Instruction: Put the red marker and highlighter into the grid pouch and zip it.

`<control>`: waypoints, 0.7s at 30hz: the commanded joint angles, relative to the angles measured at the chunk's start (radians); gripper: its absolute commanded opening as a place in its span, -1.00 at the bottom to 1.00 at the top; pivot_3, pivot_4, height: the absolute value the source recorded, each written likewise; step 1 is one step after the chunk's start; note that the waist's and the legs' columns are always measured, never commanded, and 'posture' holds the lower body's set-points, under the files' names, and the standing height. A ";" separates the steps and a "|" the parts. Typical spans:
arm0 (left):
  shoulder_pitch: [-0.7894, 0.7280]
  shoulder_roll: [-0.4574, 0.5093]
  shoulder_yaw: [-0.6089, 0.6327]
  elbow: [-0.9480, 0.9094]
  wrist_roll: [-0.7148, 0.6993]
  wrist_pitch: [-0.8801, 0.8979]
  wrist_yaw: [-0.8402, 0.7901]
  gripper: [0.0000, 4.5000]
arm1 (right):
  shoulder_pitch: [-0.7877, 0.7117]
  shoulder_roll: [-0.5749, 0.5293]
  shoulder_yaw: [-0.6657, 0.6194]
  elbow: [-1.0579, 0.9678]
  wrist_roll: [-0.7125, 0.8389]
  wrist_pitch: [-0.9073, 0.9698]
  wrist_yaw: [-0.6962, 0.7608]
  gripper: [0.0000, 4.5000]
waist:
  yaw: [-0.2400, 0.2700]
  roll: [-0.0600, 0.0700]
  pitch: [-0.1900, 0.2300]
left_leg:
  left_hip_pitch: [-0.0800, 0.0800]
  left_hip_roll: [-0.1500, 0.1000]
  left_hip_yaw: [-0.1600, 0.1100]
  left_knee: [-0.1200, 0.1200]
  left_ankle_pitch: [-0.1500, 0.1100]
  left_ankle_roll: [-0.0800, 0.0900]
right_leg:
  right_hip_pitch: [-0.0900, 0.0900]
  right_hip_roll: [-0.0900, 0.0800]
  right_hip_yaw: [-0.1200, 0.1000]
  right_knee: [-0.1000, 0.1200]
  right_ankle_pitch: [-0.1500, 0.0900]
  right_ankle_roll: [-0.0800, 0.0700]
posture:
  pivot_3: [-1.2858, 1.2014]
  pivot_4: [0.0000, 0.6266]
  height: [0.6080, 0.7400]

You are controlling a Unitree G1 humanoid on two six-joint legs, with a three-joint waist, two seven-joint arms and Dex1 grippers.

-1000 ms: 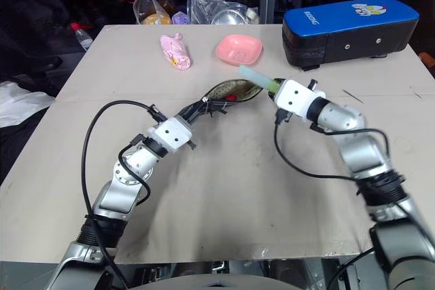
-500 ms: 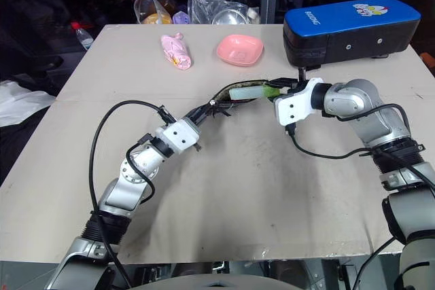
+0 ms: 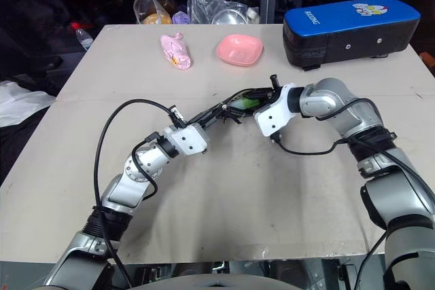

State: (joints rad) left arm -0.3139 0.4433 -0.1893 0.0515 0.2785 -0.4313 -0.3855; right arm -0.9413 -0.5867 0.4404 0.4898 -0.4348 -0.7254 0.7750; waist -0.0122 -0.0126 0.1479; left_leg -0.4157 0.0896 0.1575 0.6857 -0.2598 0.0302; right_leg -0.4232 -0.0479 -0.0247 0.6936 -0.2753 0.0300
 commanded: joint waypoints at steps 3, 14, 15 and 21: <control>0.004 -0.054 0.014 -0.011 -0.060 0.050 0.009 -1.00 | -0.010 0.033 -0.092 -0.034 0.142 0.138 0.023 0.85 | 0.001 0.000 0.000 | 0.000 0.000 0.000 0.001 0.000 0.000 | 0.000 0.000 0.000 0.000 0.000 0.000 | 0.03 -0.52 0.66; -0.029 -0.108 0.023 0.049 -0.092 0.077 0.014 -1.00 | 0.052 -0.100 -0.333 -0.251 0.450 0.685 0.198 0.98 | 0.004 0.000 0.000 | 0.000 0.000 -0.001 0.001 0.000 0.000 | 0.000 0.000 0.000 0.000 0.000 0.000 | 0.03 -0.52 0.66; -0.030 -0.109 0.022 0.048 -0.095 0.078 0.012 -1.00 | 0.075 -0.113 -0.355 -0.281 0.475 0.747 0.203 0.98 | 0.003 0.000 0.000 | 0.000 0.000 -0.001 0.001 0.000 0.000 | 0.000 0.000 0.000 0.000 0.000 0.000 | 0.03 -0.52 0.66; -0.037 -0.132 0.020 0.034 -0.113 0.095 0.006 -1.00 | 0.266 -0.144 -0.426 -0.610 0.726 1.256 0.243 0.98 | 0.002 0.000 0.000 | 0.000 0.000 -0.002 0.000 0.000 0.000 | 0.000 0.000 0.000 0.001 0.000 0.000 | 0.03 -0.52 0.66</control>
State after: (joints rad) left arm -0.3368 0.3199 -0.1751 0.1184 0.1913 -0.3375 -0.3851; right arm -0.6841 -0.7252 0.0509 -0.0067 0.1991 0.3929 1.0110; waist -0.0103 -0.0127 0.1478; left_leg -0.4163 0.0897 0.1542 0.6853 -0.2600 0.0305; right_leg -0.4230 -0.0476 -0.0247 0.6939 -0.2752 0.0298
